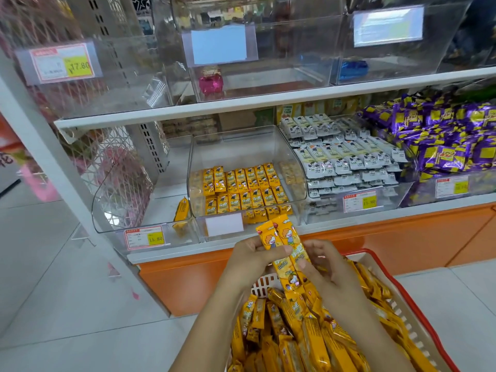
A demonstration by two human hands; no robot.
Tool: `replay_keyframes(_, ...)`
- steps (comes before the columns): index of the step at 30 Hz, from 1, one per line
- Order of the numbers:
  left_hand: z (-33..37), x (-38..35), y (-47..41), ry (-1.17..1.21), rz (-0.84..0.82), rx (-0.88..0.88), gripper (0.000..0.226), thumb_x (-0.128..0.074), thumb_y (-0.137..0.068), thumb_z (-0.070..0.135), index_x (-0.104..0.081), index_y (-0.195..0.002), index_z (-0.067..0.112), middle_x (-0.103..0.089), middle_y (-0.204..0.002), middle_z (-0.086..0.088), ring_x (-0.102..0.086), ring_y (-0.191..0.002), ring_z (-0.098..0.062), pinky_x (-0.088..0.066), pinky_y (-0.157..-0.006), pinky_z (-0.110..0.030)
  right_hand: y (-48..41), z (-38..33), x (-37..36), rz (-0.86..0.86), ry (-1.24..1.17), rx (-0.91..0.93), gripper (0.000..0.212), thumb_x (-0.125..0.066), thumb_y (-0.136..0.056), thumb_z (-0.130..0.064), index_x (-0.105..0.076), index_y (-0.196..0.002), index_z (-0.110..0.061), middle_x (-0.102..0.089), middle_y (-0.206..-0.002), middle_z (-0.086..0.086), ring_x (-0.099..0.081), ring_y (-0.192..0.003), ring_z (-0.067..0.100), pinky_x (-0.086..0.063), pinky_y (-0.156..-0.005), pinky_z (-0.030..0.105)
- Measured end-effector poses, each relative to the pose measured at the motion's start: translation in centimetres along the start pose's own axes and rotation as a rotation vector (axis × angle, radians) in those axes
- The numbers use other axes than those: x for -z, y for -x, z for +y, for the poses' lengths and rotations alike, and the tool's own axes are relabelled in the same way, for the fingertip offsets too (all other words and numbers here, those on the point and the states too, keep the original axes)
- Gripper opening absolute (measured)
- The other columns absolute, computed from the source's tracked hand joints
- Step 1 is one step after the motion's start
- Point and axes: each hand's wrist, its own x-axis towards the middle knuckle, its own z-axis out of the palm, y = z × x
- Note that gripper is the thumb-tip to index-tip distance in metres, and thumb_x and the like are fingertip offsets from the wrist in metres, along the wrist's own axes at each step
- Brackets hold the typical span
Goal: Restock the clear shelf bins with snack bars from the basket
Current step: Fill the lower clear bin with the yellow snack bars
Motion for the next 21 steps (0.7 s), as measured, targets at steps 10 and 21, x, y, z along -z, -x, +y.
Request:
replay_keyframes(10, 2.9, -1.0, -0.6, 0.074, 0.107, -0.045, 0.024, -0.077, -0.077, 0.018, -0.071, -0.098, 0.009, -0.075, -0.093, -0.006, -0.071, -0.089, -0.022, -0.057, -0.083, -0.037, -1.8, -2.7, -2.1, 0.194, 0.500, 0.238, 0.076, -0.072, -0.078, -0.034, -0.036, -0.143, -0.022, -0.042, -0.120, -0.006, -0.040, -0.111, 0.008, -0.034, -0.086, 0.018)
replay_keyframes(21, 9.8, 9.4, -3.7, -0.593, 0.695, -0.358, 0.044, -0.060, -0.092, 0.021, -0.052, -0.131, 0.003, -0.060, -0.128, -0.010, -0.056, -0.118, -0.023, -0.038, -0.090, -0.024, -13.4, -8.9, -0.6, 0.053, 0.557, 0.154, 0.039, -0.066, -0.080, -0.030, -0.043, -0.110, -0.026, -0.046, -0.110, 0.004, -0.046, -0.101, 0.026, -0.036, -0.074, 0.033)
